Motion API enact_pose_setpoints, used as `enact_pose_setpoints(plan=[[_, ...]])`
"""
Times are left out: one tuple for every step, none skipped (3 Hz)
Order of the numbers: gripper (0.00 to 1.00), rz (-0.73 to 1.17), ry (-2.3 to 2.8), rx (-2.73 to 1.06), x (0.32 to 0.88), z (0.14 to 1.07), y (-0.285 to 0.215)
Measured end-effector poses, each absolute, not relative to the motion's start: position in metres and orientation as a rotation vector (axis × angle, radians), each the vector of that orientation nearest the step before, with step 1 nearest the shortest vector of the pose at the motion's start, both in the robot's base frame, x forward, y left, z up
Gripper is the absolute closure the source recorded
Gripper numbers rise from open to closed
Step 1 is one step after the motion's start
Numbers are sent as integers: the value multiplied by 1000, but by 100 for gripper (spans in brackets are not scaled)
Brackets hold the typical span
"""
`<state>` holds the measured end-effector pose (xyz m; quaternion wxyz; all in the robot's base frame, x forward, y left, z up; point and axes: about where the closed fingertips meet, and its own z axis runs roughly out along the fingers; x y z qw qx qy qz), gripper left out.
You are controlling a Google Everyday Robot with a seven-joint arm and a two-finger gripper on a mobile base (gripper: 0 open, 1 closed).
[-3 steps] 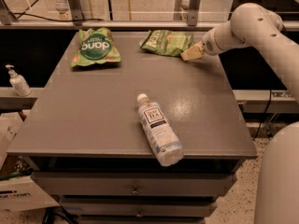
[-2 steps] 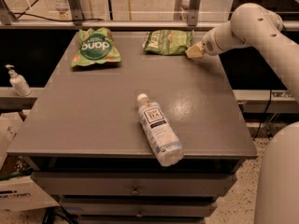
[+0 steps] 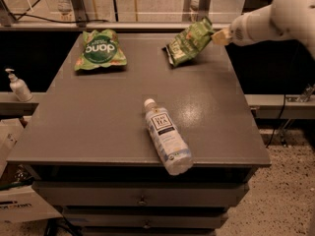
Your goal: Move green jalapeno chip bag near blue plastic bottle
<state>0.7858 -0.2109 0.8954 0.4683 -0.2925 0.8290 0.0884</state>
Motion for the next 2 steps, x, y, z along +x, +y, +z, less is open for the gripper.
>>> enact_pose_setpoints(plan=[[100, 261, 1901, -659, 750, 977, -227], [100, 291, 1870, -636, 722, 1011, -237]])
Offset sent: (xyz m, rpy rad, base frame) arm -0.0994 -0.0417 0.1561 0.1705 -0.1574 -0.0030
